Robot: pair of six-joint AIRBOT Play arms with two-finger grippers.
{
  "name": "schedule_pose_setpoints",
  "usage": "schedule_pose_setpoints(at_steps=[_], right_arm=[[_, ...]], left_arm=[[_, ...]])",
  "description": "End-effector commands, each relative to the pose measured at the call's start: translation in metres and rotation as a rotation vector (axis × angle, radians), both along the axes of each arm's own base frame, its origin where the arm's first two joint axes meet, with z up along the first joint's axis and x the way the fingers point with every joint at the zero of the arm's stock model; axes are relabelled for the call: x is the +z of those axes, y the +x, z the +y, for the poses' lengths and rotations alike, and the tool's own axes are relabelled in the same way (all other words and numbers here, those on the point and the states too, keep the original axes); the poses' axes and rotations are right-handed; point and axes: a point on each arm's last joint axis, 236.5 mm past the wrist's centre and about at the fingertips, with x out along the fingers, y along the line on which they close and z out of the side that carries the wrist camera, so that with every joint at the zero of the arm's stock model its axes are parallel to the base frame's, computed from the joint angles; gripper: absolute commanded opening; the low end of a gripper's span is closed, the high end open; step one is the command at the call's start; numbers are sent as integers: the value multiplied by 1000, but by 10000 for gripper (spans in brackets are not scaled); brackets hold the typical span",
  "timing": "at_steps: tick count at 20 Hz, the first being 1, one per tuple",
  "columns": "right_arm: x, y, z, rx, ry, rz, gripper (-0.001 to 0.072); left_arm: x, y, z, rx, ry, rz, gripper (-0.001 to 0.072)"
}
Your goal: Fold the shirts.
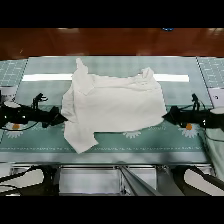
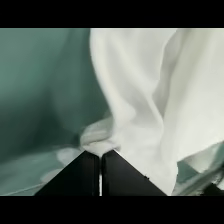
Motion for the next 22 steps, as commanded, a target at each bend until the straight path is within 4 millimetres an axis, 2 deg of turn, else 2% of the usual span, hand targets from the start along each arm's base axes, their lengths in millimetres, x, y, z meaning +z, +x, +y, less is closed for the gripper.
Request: schedule_pose_setpoints(at_steps=[1,3,4,5,6,7,9,10,12,13,15,17,19,22], right_arm=[[72,47,11,130,-32,-144,23],[153,92,-8,94,-116,-312,23],[199,112,-16,75,-158,-414,23],[251,127,-22,64,-197,-519,23],[302,132,-22,71,-230,-621,23],[345,130,-20,94,-264,-706,23],[418,114,-17,137,-356,-852,23],[450,104,-17,139,-405,-917,23],[500,79,-16,118,-479,-1025,23],[522,62,-12,112,-506,-1083,23],[550,28,-3,106,-547,-1162,23],[563,-7,0,99,-612,-1197,23],[576,-36,3,84,-661,-1238,23],[589,-80,15,90,-705,-1301,23]], left_arm=[[52,39,-2,-10,-53,-125,16],[125,96,2,62,-75,-347,16],[169,126,10,107,-64,-465,16],[211,147,17,121,-41,-561,16],[260,163,22,118,-17,-669,16],[309,174,26,119,4,-774,15],[403,177,27,118,42,-973,16],[445,171,25,111,63,-1066,16],[519,142,12,84,94,-1226,16],[550,120,4,60,126,-1307,16],[598,79,1,61,241,-1444,16],[625,36,8,95,385,-1526,16],[639,-10,11,122,529,-1570,16],[653,-72,-1,148,648,-1642,16]])
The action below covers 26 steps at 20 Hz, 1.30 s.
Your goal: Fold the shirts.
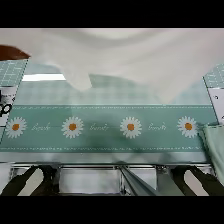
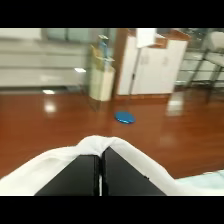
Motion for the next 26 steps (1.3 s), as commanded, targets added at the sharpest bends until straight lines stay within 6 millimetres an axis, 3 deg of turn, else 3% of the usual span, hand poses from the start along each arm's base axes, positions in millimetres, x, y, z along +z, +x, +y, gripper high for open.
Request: schedule_pose_setpoints(at_steps=[1,3,5,7,9,11,14,17,19,22,26], right_arm=[[14,-57,13,-13,-73,-75,23],[6,-77,14,-31,-95,-66,23],[-19,-86,-1,-106,-95,14,23],[-51,-86,-15,-163,-90,118,23],[-79,-76,-20,-165,-78,203,23],[-105,-57,-25,-162,-53,275,23],[-144,-21,-27,-140,30,344,23],[-200,17,-24,-74,84,484,23],[-244,48,-29,-46,105,582,23],[-303,109,-50,-71,158,680,23],[-361,197,-49,-29,355,697,23]], left_arm=[[17,-78,-6,128,113,-110,16],[7,-105,-6,140,132,-101,16],[-16,-123,10,179,124,-32,16],[-40,-129,36,255,95,47,16],[-62,-119,50,301,74,118,16],[-98,-89,49,294,78,237,16],[-173,-25,32,219,72,450,16],[-237,44,15,159,19,567,16],[-281,95,19,173,24,610,16],[-333,170,25,191,53,626,16],[-416,245,25,187,65,733,16]])
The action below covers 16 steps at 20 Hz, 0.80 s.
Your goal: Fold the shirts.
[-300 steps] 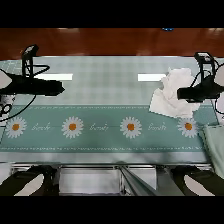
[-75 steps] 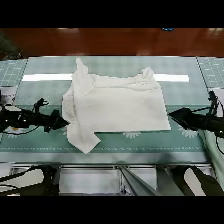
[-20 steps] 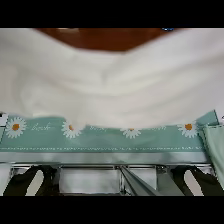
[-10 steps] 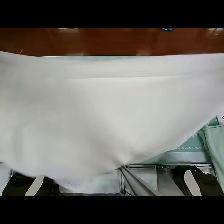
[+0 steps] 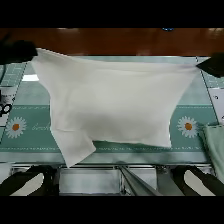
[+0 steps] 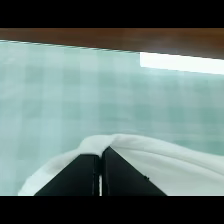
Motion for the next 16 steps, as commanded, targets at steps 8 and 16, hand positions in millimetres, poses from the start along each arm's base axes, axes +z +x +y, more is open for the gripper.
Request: schedule_pose_setpoints(at_steps=[8,16], right_arm=[[-138,147,8,2,159,150,23],[-167,84,-5,120,65,388,23]], left_arm=[[-149,115,-7,47,-146,249,16],[-179,26,-6,-124,-261,628,16]])
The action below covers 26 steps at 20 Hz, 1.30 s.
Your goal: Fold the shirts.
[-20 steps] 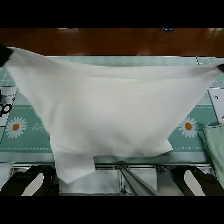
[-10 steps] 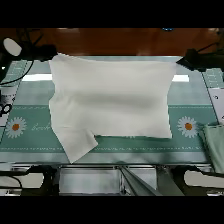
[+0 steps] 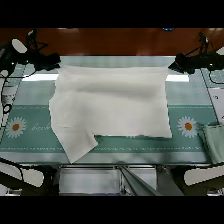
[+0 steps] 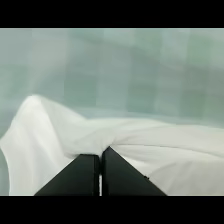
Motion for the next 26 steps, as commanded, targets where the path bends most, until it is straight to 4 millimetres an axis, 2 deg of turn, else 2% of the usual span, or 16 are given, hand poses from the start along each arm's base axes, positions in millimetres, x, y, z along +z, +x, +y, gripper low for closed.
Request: schedule_pose_setpoints(at_steps=[1,5,9,16,20,21,22,23,24,26], right_arm=[[-28,-46,-3,96,-56,181,23],[-73,-80,7,71,-14,329,23],[-87,-96,4,82,-34,385,23],[-89,-105,3,102,-44,418,24],[-89,-97,2,81,-46,390,24],[-88,-95,3,71,-35,385,45],[-87,-95,4,51,-24,396,274],[-87,-98,5,48,-16,414,409],[-85,-105,6,47,-7,445,412],[-77,-124,-9,47,-29,502,412]], left_arm=[[-12,-56,-20,-172,-146,192,16],[-50,-93,-23,-173,-176,333,16],[-69,-119,-7,-166,-157,430,16],[-69,-120,6,-157,-162,426,16],[-73,-118,-3,-165,-170,425,17],[-75,-117,-4,-168,-168,425,22],[-75,-118,-5,-170,-169,429,212],[-73,-122,-6,-164,-177,449,518],[-69,-128,-2,-145,-182,489,503],[-51,-134,12,-116,-191,489,503]])
